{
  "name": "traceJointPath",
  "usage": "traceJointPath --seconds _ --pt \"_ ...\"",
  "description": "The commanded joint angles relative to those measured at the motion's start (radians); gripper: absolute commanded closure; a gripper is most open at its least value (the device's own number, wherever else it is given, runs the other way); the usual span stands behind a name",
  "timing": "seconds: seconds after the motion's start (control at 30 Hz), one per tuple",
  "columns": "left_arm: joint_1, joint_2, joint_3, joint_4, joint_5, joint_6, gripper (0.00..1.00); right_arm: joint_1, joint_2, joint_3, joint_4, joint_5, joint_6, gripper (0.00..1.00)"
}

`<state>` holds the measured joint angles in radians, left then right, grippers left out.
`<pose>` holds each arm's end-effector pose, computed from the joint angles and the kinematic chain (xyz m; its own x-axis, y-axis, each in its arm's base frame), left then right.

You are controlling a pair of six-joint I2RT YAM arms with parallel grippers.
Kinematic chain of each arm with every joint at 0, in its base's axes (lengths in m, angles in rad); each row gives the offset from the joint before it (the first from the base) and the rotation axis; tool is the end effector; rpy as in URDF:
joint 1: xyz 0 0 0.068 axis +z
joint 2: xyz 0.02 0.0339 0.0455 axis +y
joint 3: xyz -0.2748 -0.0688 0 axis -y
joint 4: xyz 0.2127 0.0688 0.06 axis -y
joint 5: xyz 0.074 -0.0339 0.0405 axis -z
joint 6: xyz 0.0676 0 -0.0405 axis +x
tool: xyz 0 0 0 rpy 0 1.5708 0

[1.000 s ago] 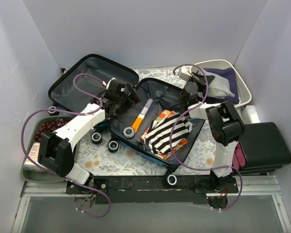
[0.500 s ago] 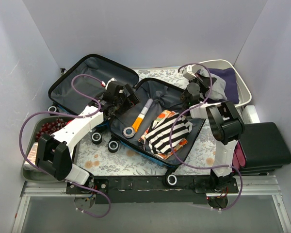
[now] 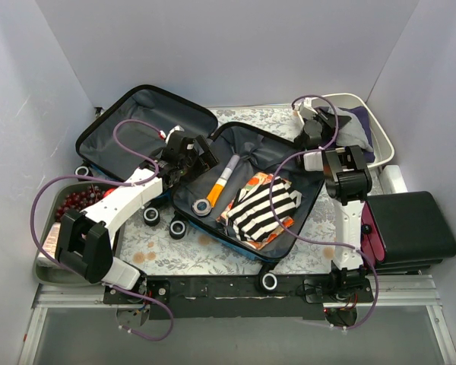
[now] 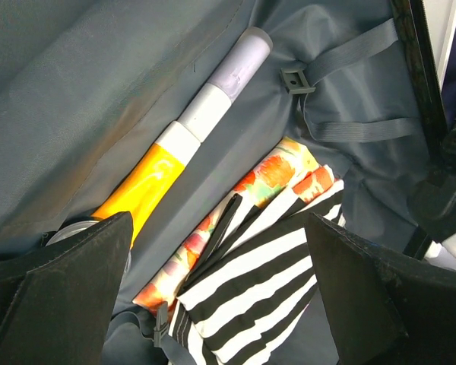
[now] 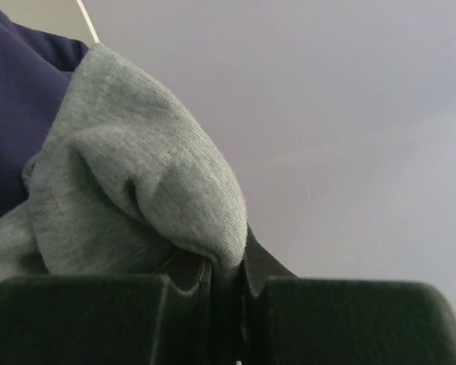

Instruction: Open, take out, and arrange the luggage

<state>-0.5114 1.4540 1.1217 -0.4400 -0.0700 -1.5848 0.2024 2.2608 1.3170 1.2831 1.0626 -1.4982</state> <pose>0.2726 -0.1476 0.2751 -0.4359 -0.8991 -0.0388 -0.6147 0.3289 -0.7169 0.4714 0.0364 0.2240 -0.6837 -0.6357 -0.3584 0.3766 0.1133 -0.9194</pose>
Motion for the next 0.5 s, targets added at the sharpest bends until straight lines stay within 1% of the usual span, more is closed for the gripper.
traceJointPath --seconds 0.0,0.07,0.1,0.13,0.3,0.4,0.47 --pt "0.007 -0.046 -0.008 0.026 -0.001 0.016 0.02 -0.050 0.043 0.140 0.599 -0.004 -0.091 0.99" --pt "0.007 -0.038 -0.008 0.037 0.007 0.016 0.02 -0.080 0.033 0.157 0.553 -0.010 -0.057 0.99" --pt "0.005 -0.029 -0.008 0.040 0.013 0.014 0.02 -0.090 0.011 0.151 0.482 -0.018 0.007 0.99" --pt "0.007 -0.023 -0.005 0.044 0.018 0.014 0.02 -0.109 0.005 0.151 0.460 -0.015 0.032 0.99" --pt "0.007 0.015 0.003 0.050 0.041 0.014 0.02 -0.149 0.009 0.200 0.414 -0.003 0.091 0.99" --pt "0.007 0.023 0.003 0.058 0.047 0.014 0.02 -0.152 0.032 0.221 0.417 -0.032 0.107 0.99" --pt "0.007 0.029 0.004 0.060 0.041 0.013 0.02 -0.150 0.048 0.240 0.380 -0.027 0.131 0.99"
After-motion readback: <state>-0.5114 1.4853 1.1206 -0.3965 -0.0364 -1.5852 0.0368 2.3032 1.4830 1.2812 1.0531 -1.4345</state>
